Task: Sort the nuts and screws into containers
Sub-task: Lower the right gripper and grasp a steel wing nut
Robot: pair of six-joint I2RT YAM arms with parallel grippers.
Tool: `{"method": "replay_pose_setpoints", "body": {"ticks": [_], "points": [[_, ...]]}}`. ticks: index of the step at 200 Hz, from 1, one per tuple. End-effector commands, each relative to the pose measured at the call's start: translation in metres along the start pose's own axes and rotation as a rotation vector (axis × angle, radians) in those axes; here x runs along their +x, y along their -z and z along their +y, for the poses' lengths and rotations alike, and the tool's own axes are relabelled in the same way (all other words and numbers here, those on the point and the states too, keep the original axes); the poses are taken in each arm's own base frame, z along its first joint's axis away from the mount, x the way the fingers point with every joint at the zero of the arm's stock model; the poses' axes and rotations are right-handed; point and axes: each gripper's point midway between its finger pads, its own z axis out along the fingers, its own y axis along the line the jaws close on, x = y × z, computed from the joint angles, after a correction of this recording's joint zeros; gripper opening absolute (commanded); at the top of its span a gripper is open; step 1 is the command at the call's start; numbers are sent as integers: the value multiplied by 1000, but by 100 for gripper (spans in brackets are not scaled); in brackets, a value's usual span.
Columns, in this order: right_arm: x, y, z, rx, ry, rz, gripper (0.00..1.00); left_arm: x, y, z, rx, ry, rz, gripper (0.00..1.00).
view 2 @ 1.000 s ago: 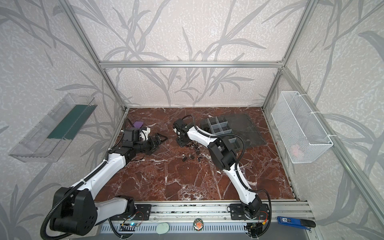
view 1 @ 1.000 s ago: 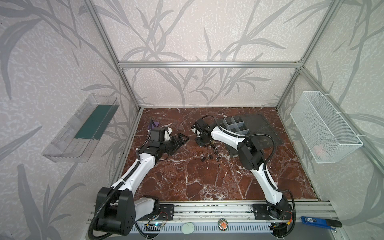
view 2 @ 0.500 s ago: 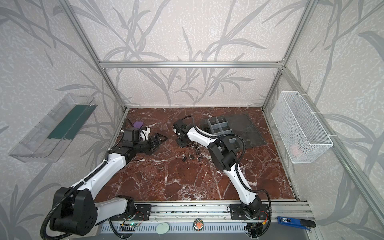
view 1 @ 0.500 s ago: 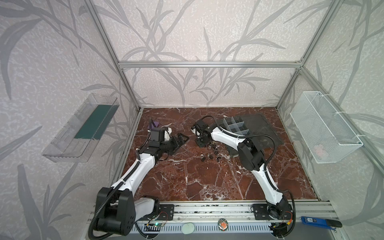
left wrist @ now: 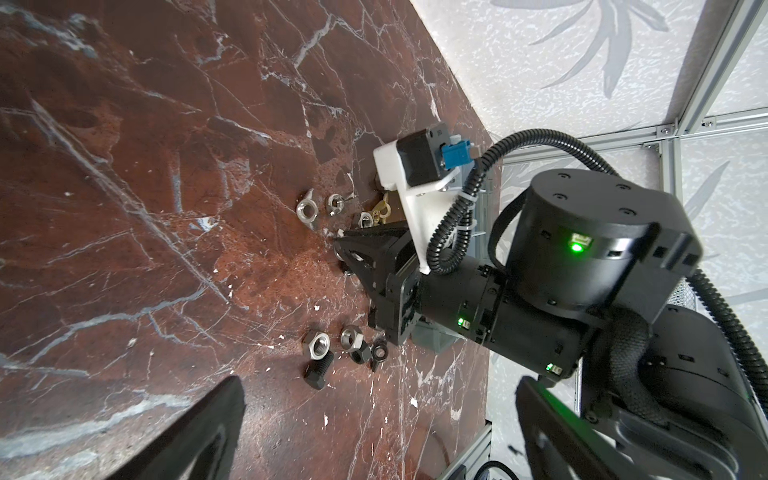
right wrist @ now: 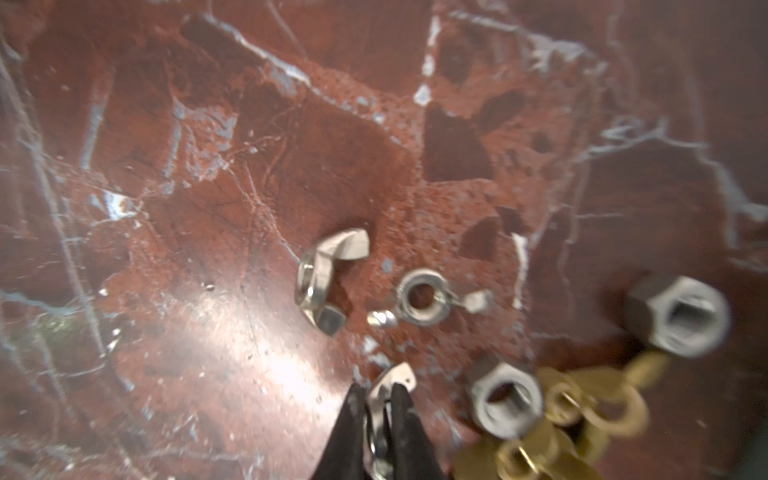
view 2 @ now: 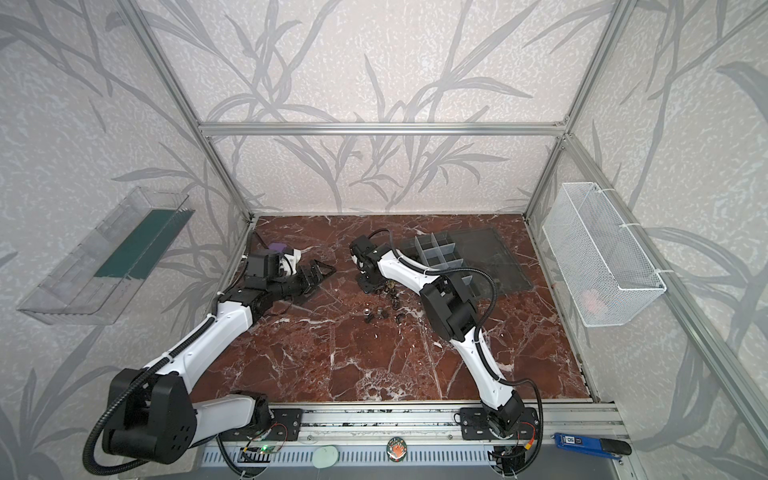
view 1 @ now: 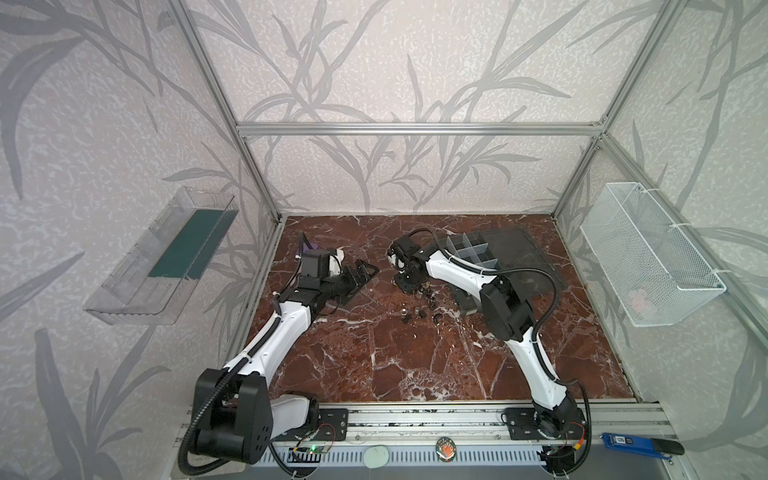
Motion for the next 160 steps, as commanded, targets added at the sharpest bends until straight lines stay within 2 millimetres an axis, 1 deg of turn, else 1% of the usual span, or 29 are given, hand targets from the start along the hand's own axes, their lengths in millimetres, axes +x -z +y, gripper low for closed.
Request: {"method": "replay_pose_setpoints", "body": {"ticks": [1,34,42,56,72,87,114,144,160], "points": [[-13,41,-7,-32,-50,-44,0,-8,0,-20,43,-28,-11,99],[-25,68,-22,-66,-114,-98,0,-6,-8,-32,51,-62,3,99],[-27,70,-26,-71,-122,-107,0,-5,-10,-34,51,-67,10,99],[-29,74,-26,-73,-103,-115,0,-5,-12,-37,53,-75,15,99],[-24,69,-26,-69,-99,-93,1,-4,-13,-39,53,-82,16,99],[-16,61,-21,-74,-98,-63,6,-3,-13,-39,50,-85,14,99],[-3,45,-12,-85,-112,-25,15,1,-10,-34,38,-84,10,99],[9,25,-4,-86,-150,24,22,9,-8,-25,23,-74,22,99],[14,17,-3,-88,-179,45,23,10,-6,-23,21,-77,21,99]]}}
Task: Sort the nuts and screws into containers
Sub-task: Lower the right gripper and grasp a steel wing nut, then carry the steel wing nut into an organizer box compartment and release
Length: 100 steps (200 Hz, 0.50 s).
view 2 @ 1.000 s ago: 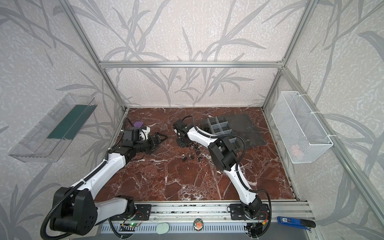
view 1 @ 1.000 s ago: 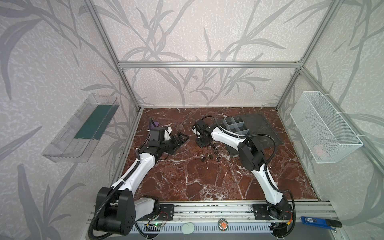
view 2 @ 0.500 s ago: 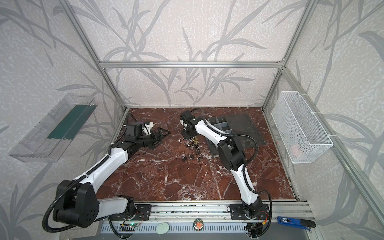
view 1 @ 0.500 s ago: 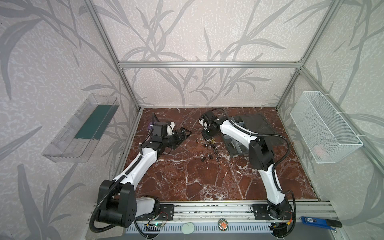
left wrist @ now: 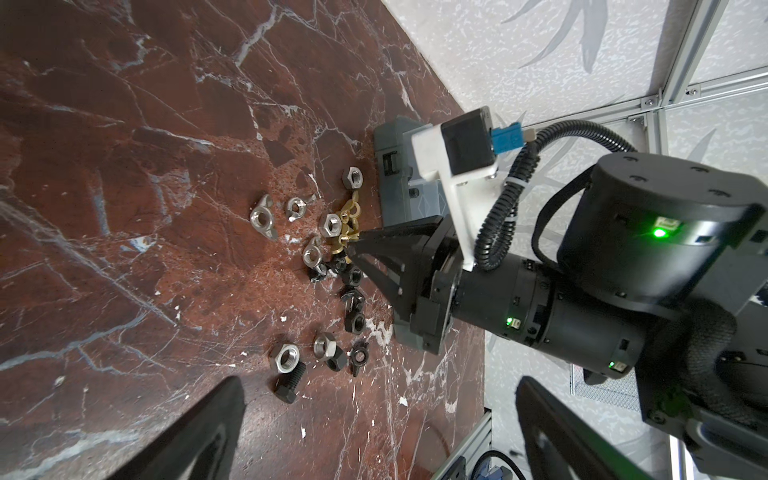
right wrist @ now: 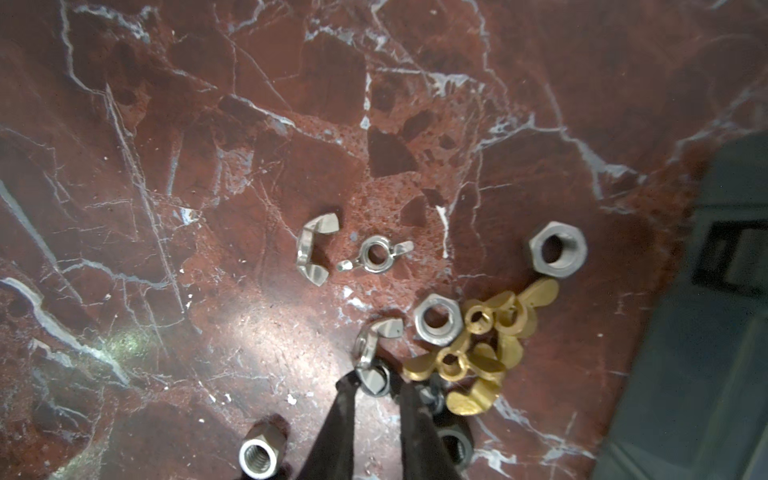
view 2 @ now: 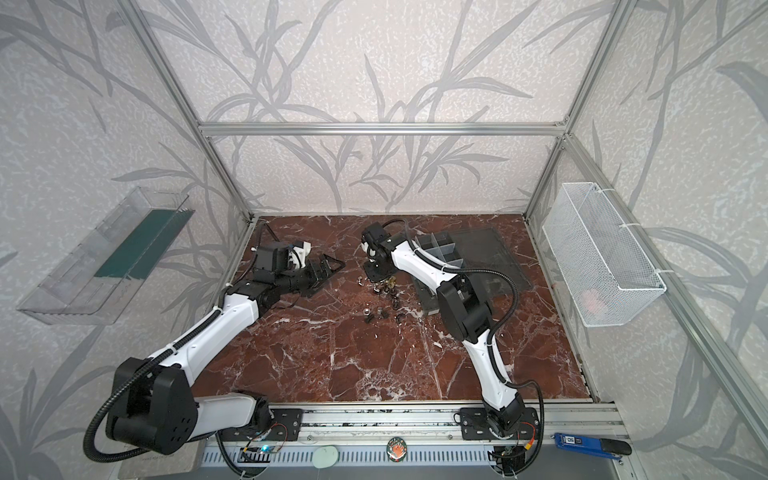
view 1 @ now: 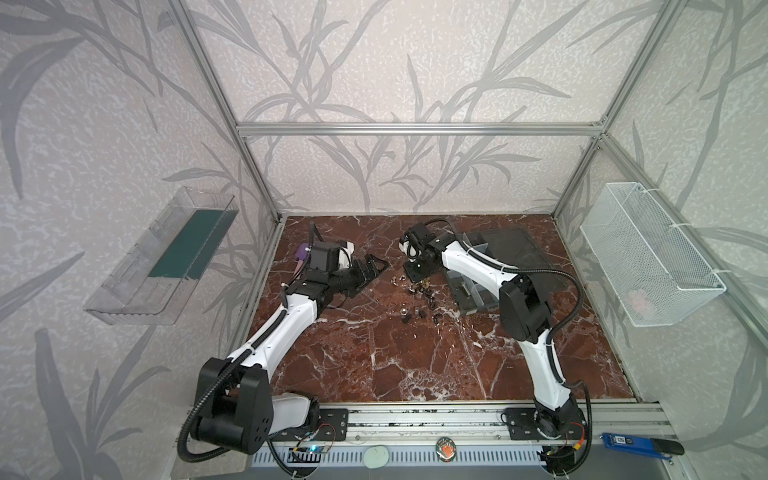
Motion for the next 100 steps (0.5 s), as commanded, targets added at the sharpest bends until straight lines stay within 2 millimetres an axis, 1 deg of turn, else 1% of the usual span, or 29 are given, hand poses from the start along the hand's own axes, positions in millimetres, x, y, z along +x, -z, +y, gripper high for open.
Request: {"method": "replay_pose_setpoints", "body": {"ticks": [1,37,100], "points": [[17,-17,1,-4,-58,65,23,4,6,2,-9,-17,-9,99],[26,-31,-1,1,-109,102,25,7,6,4,-12,-20,-1,99],[30,-44,-3,9,-116,121,23,8,7,4,-13,-20,-1,99]]}}
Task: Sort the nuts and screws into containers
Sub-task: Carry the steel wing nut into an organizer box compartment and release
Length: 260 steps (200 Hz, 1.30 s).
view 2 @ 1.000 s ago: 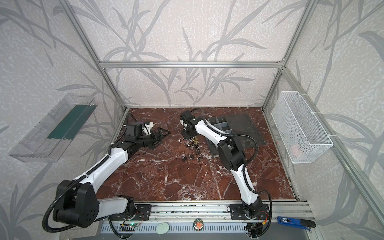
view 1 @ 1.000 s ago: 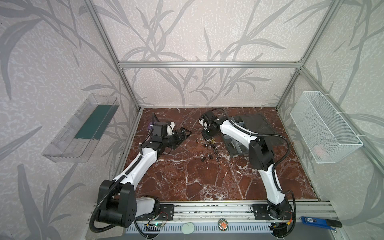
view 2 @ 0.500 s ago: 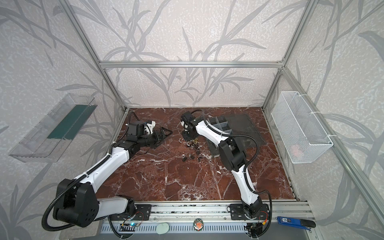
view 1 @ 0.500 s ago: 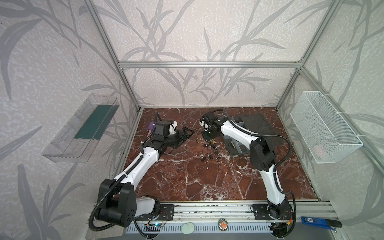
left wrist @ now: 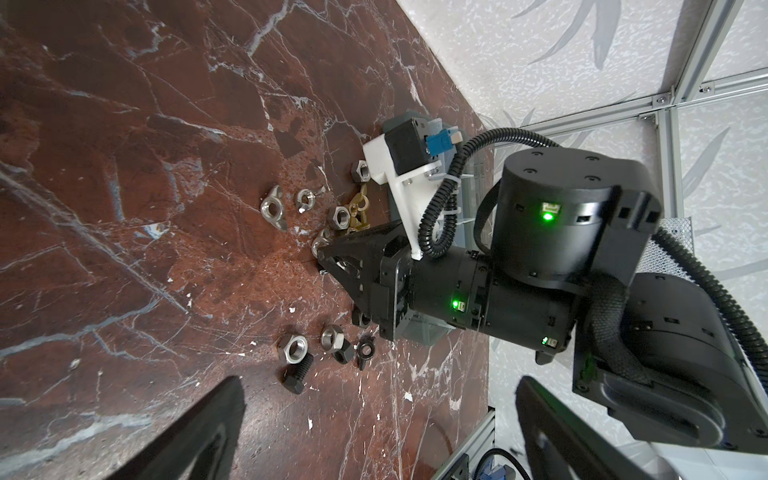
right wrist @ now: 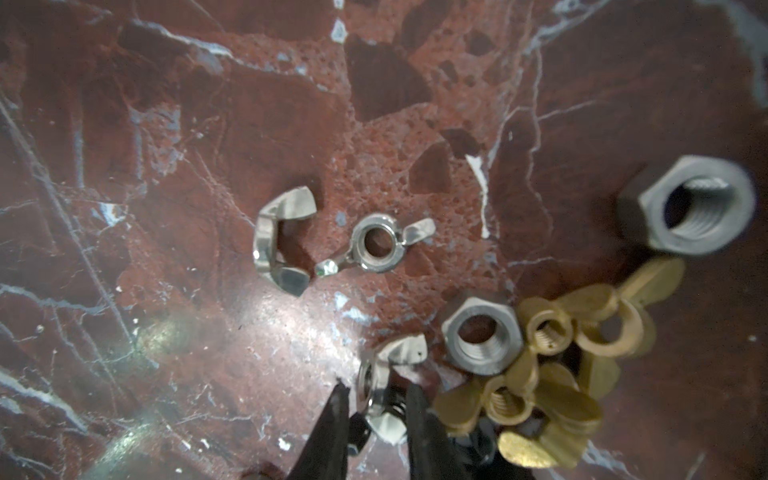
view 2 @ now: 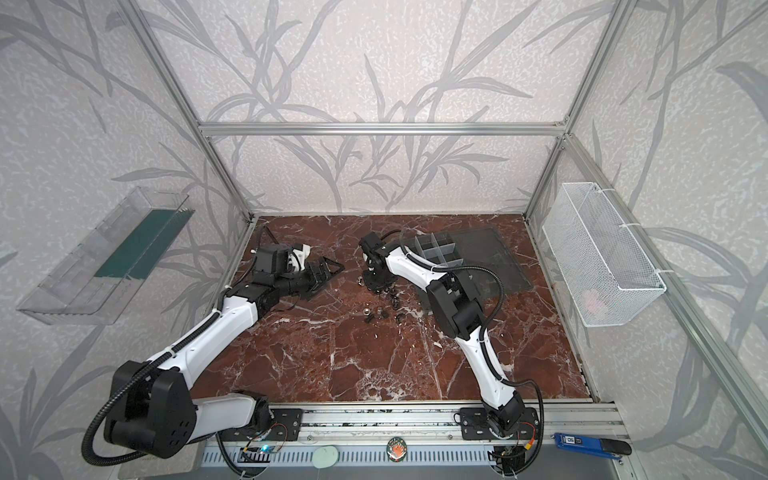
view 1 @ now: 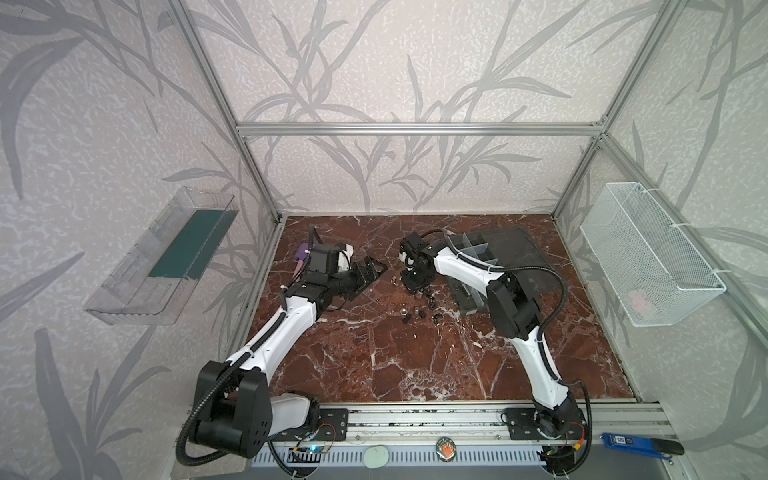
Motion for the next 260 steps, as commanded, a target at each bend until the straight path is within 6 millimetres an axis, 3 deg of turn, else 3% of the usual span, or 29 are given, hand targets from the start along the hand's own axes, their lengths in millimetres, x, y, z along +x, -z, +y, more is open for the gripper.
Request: {"method": "replay_pose_setpoints", "body": {"ticks": [1,70,105,130,175,260], "points": [[6,-8,-3,8,-18,35,23,4,5,0,0,-12,-4,99],[6,-19,-5,14,-18,47,15,5,5,2,-4,-10,-3,99],[6,-25,-7,25,-11,66,6,6,6,2,-5,-9,-2,99],[5,-22,-8,33,-7,64,0,6,6,2,-6,-10,-5,99],[2,-15,-7,38,3,54,0,6,8,1,-4,-13,-9,99],[-27,44,-1,5,8,-59,0,3,12,-3,-8,-32,-22,99]]}}
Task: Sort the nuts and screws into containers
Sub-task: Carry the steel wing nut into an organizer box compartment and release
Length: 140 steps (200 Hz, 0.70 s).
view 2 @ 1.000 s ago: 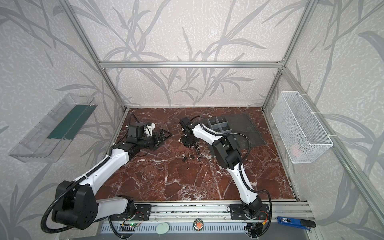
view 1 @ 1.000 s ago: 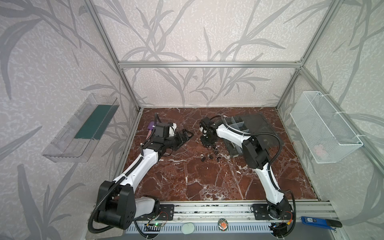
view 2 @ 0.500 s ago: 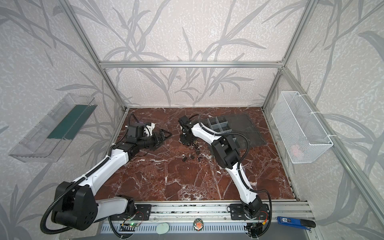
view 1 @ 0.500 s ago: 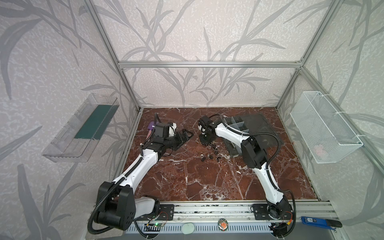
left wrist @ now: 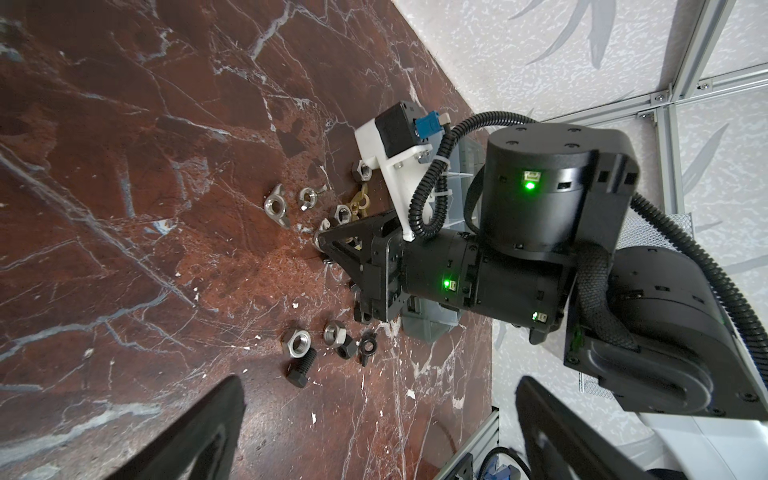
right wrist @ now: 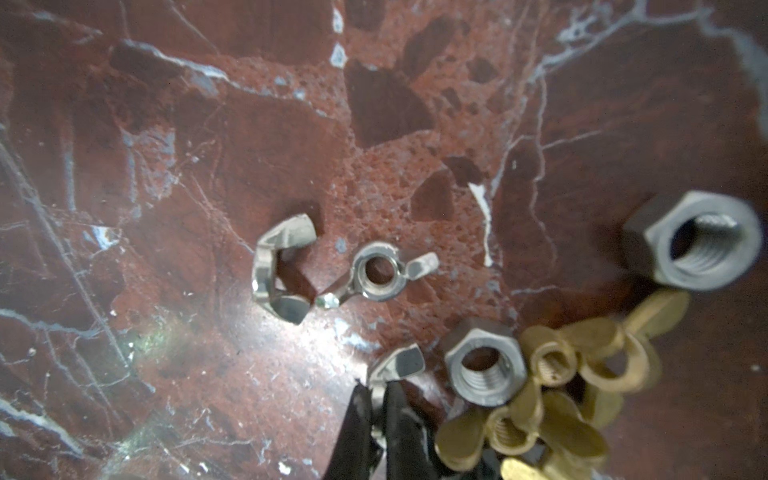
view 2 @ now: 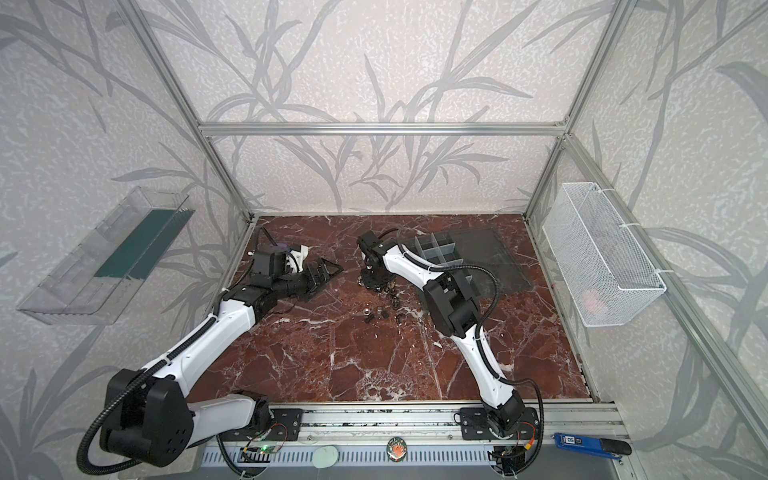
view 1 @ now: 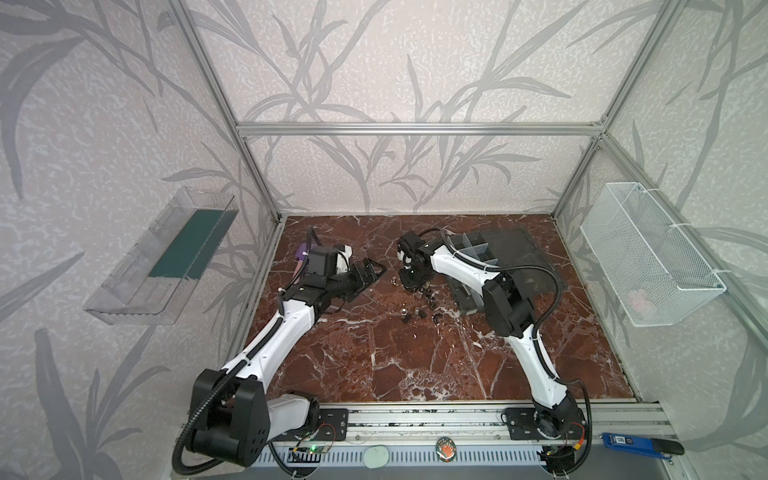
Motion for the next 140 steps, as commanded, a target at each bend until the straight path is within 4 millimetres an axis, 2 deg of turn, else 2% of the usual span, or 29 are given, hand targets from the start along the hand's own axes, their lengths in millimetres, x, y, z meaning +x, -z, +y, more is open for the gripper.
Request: {"method": "replay_pose_setpoints", "body": {"ticks": [1,44,74,116,140], "points": [[-17,45,1,-10,6,-64,0,0,5,-2,-3,-19,-11,99],[-28,67,-5,-23,-9,-106,0,-4,5,-7,-1,-30,-17,99],[-38,87,-22,-12,-32,-145,0,-7,-1,-16,13,-53,-7,99],[-54,117,-68,21,-96,-202,0,-8,-24,-52,45,-149,31,99],[-65,131,-101,51,-143,-235,0,-14,-39,-76,67,-189,45,99]]}}
